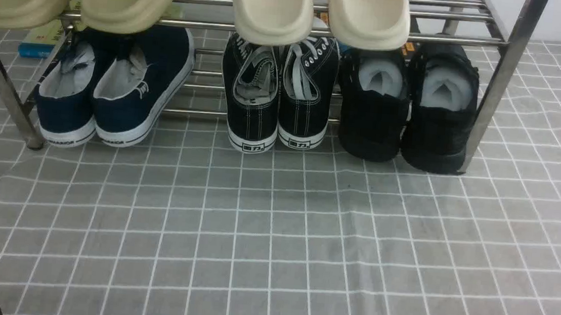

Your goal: Take the shoes off the shelf with your hand from the grey coffee tablecloth.

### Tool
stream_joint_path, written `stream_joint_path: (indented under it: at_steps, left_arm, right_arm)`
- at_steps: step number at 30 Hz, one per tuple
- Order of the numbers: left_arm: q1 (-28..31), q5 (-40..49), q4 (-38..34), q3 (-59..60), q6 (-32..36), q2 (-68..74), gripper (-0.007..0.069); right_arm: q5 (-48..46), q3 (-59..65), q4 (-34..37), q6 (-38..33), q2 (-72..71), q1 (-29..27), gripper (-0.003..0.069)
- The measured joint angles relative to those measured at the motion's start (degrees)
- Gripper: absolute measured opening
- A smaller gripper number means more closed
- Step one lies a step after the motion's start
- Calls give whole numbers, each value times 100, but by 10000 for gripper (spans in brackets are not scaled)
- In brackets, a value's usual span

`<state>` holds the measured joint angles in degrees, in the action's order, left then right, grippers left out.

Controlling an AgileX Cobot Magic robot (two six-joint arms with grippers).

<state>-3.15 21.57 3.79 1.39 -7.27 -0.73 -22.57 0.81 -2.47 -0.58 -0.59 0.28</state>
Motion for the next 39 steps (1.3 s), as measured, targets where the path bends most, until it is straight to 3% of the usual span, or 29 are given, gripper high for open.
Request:
stream_joint_path:
  at_steps: [25,39]
  left_arm:
    - [0,0,0,0,0,0,240]
    - [0,0,0,0,0,0,240]
  right_arm:
    - [0,0,0,0,0,0,239]
    - [-12,0,-539,0,0,0,239]
